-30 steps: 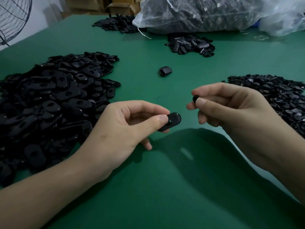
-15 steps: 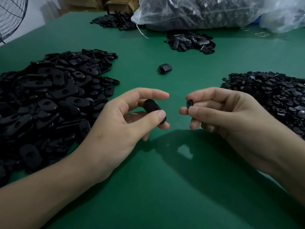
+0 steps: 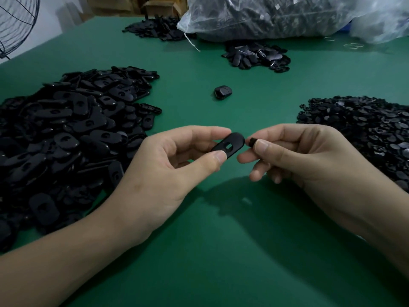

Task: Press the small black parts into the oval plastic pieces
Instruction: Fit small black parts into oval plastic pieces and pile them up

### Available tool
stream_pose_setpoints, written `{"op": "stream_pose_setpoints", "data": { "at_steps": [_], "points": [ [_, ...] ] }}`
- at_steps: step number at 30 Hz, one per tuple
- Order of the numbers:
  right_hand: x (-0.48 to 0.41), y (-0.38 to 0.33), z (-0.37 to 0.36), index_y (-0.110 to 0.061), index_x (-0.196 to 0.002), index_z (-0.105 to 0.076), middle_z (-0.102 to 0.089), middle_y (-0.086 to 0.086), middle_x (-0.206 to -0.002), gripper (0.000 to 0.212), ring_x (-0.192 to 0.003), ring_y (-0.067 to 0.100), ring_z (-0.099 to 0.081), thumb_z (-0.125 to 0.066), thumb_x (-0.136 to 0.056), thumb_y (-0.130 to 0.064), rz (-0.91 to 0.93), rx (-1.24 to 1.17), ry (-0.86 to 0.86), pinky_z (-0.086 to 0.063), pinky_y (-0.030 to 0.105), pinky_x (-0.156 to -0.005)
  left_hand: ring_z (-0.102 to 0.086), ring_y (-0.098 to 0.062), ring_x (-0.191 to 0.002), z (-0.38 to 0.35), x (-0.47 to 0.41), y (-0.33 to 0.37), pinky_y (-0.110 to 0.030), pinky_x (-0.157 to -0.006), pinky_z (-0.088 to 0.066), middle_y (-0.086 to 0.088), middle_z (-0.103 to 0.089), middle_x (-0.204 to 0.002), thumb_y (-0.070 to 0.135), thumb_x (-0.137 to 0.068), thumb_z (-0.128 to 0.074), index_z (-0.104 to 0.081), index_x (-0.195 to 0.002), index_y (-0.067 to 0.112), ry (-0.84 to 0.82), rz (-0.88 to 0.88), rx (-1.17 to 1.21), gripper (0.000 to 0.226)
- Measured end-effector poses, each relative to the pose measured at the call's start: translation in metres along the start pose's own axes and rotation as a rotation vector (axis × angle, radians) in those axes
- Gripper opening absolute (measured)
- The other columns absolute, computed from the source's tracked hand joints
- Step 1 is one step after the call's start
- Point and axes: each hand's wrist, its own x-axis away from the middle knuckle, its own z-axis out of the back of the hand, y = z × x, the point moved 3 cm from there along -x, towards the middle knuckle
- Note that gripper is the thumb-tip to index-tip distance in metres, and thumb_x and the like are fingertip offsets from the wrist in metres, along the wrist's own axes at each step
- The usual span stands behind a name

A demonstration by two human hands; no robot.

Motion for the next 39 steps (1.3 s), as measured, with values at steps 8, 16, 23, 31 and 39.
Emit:
{"op": "stream_pose_setpoints", "data": {
  "at_steps": [8, 16, 23, 31, 39],
  "points": [
    [-0.0004, 0.0015, 0.0005, -0.022, -0.084, -0.081, -0.078, 0.012, -0.09, 0.019, -0.063, 0.012, -0.069, -0.074, -0.072, -0.035, -0.031, -0.042, -0.029, -0.048, 0.016, -0.054, -0.071, -0.005, -0.092, 0.0007, -0.0004, 0.0012, -0.017, -0.067, -0.054, 0.009, -0.078, -0.108, 0.012, -0.093, -0.062, -0.075, -0.118, 0.028, -0.009, -0.039, -0.057, 0.032],
    [0.0004, -0.0019, 0.0002, -0.012, -0.082, -0.077, -0.078, 0.009, -0.081, 0.02, -0.06, 0.015, -0.069, -0.074, -0.076, -0.031, 0.054, 0.142, -0.017, -0.049, 0.02, -0.055, -0.073, -0.006, -0.086, 0.0009, 0.0001, 0.0007, -0.014, -0.073, -0.053, 0.011, -0.078, -0.094, 0.009, -0.092, -0.073, -0.077, -0.115, 0.032, 0.031, -0.063, -0.136, 0.033],
    [0.001, -0.0046, -0.0017, -0.013, -0.083, -0.076, -0.077, 0.003, -0.073, 0.009, -0.055, 0.015, -0.069, -0.076, -0.082, -0.023, 0.165, 0.332, 0.036, -0.048, 0.012, -0.055, -0.068, 0.001, -0.078, -0.0017, 0.0028, 0.0023, -0.024, -0.07, -0.056, 0.015, -0.078, -0.089, 0.018, -0.083, -0.075, -0.08, -0.103, 0.035, 0.068, -0.104, -0.196, 0.027],
    [0.0008, -0.0016, -0.0011, -0.02, -0.08, -0.075, -0.076, -0.002, -0.07, 0.008, -0.054, 0.015, -0.069, -0.078, -0.084, -0.025, 0.192, 0.459, 0.069, -0.059, 0.031, -0.061, -0.073, -0.01, -0.077, -0.0021, 0.0036, 0.0025, -0.03, -0.07, -0.06, 0.015, -0.079, -0.092, 0.02, -0.083, -0.077, -0.08, -0.104, 0.037, 0.064, -0.103, -0.233, 0.027],
    [0.0, -0.0005, -0.0012, -0.021, -0.08, -0.075, -0.075, -0.003, -0.071, 0.009, -0.054, 0.015, -0.068, -0.077, -0.085, -0.028, 0.192, 0.512, 0.057, -0.059, 0.038, -0.061, -0.074, -0.018, -0.074, -0.0037, 0.0062, 0.0066, -0.029, -0.06, -0.059, 0.018, -0.078, -0.09, 0.021, -0.082, -0.078, -0.08, -0.1, 0.039, 0.065, -0.123, -0.311, 0.025]
  ]
}}
